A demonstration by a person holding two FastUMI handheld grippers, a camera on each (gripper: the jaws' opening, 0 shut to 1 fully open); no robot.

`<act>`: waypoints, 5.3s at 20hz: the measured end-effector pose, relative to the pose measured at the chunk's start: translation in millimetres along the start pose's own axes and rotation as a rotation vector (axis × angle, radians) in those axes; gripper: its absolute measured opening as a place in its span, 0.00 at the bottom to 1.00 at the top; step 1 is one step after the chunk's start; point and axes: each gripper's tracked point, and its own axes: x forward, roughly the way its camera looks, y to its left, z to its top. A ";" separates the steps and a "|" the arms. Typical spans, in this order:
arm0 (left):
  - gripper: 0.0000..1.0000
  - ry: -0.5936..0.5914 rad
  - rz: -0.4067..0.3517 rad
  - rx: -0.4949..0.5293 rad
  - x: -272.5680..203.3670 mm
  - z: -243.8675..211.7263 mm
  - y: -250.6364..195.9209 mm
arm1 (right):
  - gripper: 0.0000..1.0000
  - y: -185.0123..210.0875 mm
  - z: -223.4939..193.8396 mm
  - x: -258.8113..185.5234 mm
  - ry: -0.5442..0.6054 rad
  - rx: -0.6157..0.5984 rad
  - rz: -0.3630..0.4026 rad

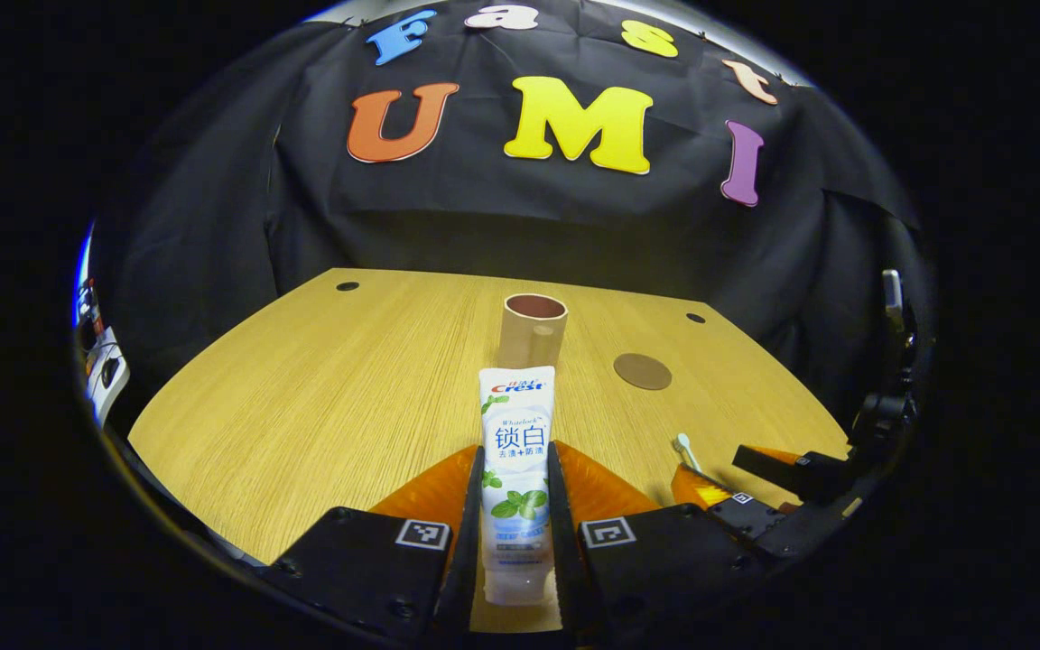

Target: Put the toothbrush and toothpaste on the desktop into the cup, then pick up the cup and place it on the coaster on the desktop.

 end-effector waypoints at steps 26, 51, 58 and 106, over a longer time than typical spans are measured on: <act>0.39 -0.203 -0.032 -0.009 31.1 102.2 -8.1 | 0.01 -16.6 29.9 -4.1 0.019 0.155 0.124; 0.41 -0.394 -0.031 0.046 143.2 190.2 -24.8 | 0.01 -70.9 83.9 -27.2 -0.160 0.234 0.135; 0.43 -0.387 -0.010 0.051 156.7 189.9 -16.5 | 0.00 -76.2 87.9 -20.9 -0.165 0.246 0.117; 0.98 -0.355 0.205 -0.058 21.8 105.2 91.4 | 0.00 148.1 304.0 99.7 -0.649 0.017 0.514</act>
